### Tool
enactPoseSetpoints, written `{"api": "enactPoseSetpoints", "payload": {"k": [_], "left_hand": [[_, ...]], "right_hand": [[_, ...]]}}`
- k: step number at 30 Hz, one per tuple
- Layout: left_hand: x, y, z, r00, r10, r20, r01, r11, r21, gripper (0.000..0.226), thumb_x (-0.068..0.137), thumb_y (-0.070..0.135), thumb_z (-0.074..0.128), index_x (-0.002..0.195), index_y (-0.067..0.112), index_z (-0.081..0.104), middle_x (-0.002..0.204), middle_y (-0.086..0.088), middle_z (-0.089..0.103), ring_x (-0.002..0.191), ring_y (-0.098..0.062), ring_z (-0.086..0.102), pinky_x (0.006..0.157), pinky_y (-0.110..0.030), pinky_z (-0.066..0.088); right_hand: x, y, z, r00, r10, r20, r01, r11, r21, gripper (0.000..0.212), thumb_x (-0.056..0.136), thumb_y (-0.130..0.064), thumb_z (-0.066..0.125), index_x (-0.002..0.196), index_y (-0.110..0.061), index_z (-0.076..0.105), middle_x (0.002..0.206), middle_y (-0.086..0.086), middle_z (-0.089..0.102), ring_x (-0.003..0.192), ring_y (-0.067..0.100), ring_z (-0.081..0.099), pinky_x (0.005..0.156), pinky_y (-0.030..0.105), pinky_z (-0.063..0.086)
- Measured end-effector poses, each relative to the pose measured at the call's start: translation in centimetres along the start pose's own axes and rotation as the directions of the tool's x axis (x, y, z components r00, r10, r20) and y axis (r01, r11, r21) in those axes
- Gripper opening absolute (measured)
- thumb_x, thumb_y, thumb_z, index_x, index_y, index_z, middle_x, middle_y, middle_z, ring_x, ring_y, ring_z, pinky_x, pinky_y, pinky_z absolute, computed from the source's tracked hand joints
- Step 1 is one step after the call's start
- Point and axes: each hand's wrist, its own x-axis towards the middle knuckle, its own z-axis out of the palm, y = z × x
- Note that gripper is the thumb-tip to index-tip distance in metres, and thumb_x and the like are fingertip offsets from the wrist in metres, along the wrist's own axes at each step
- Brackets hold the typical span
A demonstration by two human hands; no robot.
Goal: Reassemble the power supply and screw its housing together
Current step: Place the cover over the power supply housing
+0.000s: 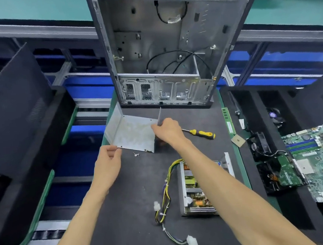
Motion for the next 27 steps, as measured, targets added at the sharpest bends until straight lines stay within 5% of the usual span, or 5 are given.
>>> {"api": "enactPoseSetpoints", "payload": {"k": [7,10,13,17,27], "left_hand": [[0.9,-0.5,-1.5,0.982,-0.187,0.027,0.187,0.943,-0.277,0.027,0.106,0.03,0.043,0.104,0.016,0.066,0.105,-0.009,0.072,0.09,-0.02,0.067,0.074,-0.033,0.053],[0.9,0.1,-2.3,0.964,-0.231,0.133,0.265,0.877,-0.4,0.042,0.108,0.038,0.034,0.104,0.013,0.067,0.103,-0.012,0.073,0.094,-0.024,0.069,0.075,-0.035,0.054],[0.9,1.1,-2.8,0.938,-0.211,0.276,0.326,0.808,-0.49,0.054,0.108,0.047,0.031,0.11,0.008,0.069,0.105,-0.015,0.075,0.099,-0.027,0.072,0.078,-0.038,0.055],[0.2,4.1,-1.8,0.835,-0.161,0.525,0.466,0.715,-0.522,0.071,0.102,0.061,0.031,0.115,0.002,0.068,0.109,-0.02,0.075,0.095,-0.028,0.076,0.074,-0.038,0.059],[-4.9,9.4,1.7,0.637,-0.057,0.769,0.695,0.475,-0.54,0.063,0.091,0.056,0.059,0.098,-0.005,0.077,0.098,-0.013,0.072,0.078,-0.026,0.071,0.066,-0.033,0.06]], "right_hand": [[-0.1,0.4,-0.1,0.997,0.062,-0.038,-0.053,0.979,0.196,0.038,0.092,-0.023,0.055,0.057,-0.012,0.043,0.054,0.003,0.046,0.053,0.022,0.042,0.046,0.026,0.033],[-0.8,0.1,-0.9,0.991,0.126,0.052,-0.135,0.872,0.47,0.033,0.093,-0.019,0.054,0.088,0.011,0.067,0.092,0.024,0.074,0.08,0.034,0.072,0.07,0.043,0.063],[-1.5,0.2,-3.1,0.993,0.113,0.024,-0.108,0.838,0.534,0.028,0.092,-0.016,0.055,0.09,0.009,0.067,0.102,0.022,0.075,0.089,0.032,0.068,0.088,0.054,0.057],[-3.7,1.7,-6.0,0.996,0.063,-0.067,-0.013,0.814,0.58,0.021,0.093,-0.011,0.054,0.078,-0.011,0.068,0.075,-0.001,0.073,0.077,0.025,0.064,0.068,0.037,0.052],[-9.6,6.7,-8.7,0.98,-0.013,-0.201,0.138,0.768,0.625,0.032,0.095,-0.02,0.054,0.102,0.01,0.064,0.105,0.02,0.071,0.083,0.017,0.071,0.073,0.041,0.055]]}}
